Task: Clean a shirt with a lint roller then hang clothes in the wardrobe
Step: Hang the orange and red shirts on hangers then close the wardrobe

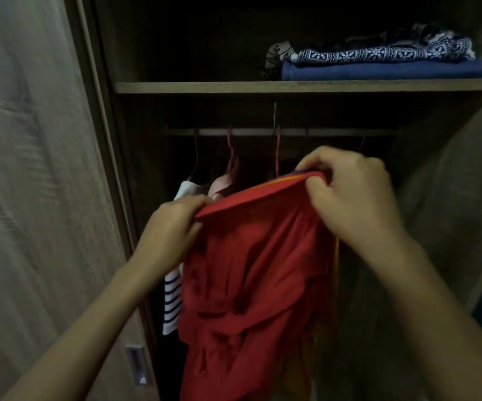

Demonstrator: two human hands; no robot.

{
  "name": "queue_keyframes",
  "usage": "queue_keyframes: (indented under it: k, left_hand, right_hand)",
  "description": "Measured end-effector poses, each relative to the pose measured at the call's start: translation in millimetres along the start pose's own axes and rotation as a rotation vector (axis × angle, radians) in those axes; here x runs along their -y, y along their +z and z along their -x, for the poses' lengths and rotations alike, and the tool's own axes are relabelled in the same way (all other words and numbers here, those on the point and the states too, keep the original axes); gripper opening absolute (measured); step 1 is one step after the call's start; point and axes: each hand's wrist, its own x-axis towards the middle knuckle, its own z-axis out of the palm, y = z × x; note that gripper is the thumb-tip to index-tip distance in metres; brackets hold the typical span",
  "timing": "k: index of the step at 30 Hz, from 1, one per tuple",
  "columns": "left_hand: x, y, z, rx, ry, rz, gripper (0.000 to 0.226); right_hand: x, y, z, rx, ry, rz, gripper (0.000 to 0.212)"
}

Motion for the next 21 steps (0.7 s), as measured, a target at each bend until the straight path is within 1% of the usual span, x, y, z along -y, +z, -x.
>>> queue_keyframes:
  k: [1, 2, 3, 4, 5, 6, 7, 9, 10, 11, 12, 13, 14, 15, 16, 17, 18, 19, 20, 21]
  left_hand:
    - [8, -4, 4, 0.016, -0.044, 0.032, 0.035]
    - [17, -8, 7, 0.033, -0.091, 0.052, 0.034]
    - [22, -12, 9, 0.056, -0.138, 0.059, 0.031]
    - [23, -15, 10, 0.078, -0.178, 0.065, 0.024]
    - [20, -17, 8, 0.093, -0.203, 0.069, 0.015]
    - [17, -18, 5, 0.09, -0.216, 0.08, 0.005]
    - [14, -20, 0, 0.067, -0.229, 0.094, 0.004]
    - [12, -24, -13, 0.018, -0.266, 0.201, 0.01]
    - [11, -24, -19, 0.012, -0.282, 0.277, 0.015]
    - [8, -24, -24, 0.018, -0.295, 0.336, 0.021]
    - [5, -23, -28, 0.022, -0.303, 0.374, 0.028]
    - [0, -19, -29, 0.016, -0.304, 0.379, 0.033]
    - [-6, -14, -31, 0.0, -0.294, 0.36, 0.036]
    - [-13, -10, -32, -0.027, -0.277, 0.33, 0.033]
    - [-20, -7, -35, -0.064, -0.257, 0.3, 0.025]
    - [-27, -4, -39, -0.1, -0.24, 0.27, 0.018]
    - [-34, -3, -44, -0.135, -0.231, 0.248, 0.014]
    - [-39, -2, -50, -0.161, -0.235, 0.232, 0.013]
    - [-44, -1, -56, -0.178, -0.247, 0.221, 0.015]
    - [-49, 0, -61, -0.191, -0.262, 0.218, 0.017]
  right_hand:
    - [-10, -2, 0, 0.046, 0.016, 0.039, 0.028]
    - [-19, 2, 1, 0.158, 0.054, 0.107, 0.033]
    - [-27, 9, 4, 0.308, 0.103, 0.171, 0.039]
    - [-35, 16, 7, 0.428, 0.154, 0.212, 0.045]
    - [-42, 20, 9, 0.468, 0.188, 0.215, 0.05]
    - [-46, 20, 10, 0.447, 0.209, 0.185, 0.053]
    - [-48, 18, 8, 0.381, 0.217, 0.144, 0.054]
    - [-51, 12, 1, 0.224, 0.212, 0.08, 0.052]
    - [-56, 11, -3, 0.215, 0.208, 0.093, 0.051]
    - [-59, 13, -4, 0.293, 0.214, 0.141, 0.051]
    - [-65, 18, -4, 0.443, 0.233, 0.168, 0.05]
    - [-72, 23, -3, 0.598, 0.266, 0.122, 0.046]
    - [-80, 27, -1, 0.704, 0.303, 0.024, 0.037]
    - [-85, 28, -1, 0.745, 0.343, -0.115, 0.027]
    - [-90, 27, -2, 0.722, 0.375, -0.269, 0.026]
    - [-97, 28, -6, 0.637, 0.414, -0.391, 0.033]
    - [-103, 30, -10, 0.501, 0.448, -0.438, 0.038]
    - [-110, 34, -16, 0.343, 0.476, -0.396, 0.037]
    - [-118, 40, -23, 0.187, 0.504, -0.266, 0.032]
    - [-126, 48, -29, 0.073, 0.519, -0.119, 0.032]
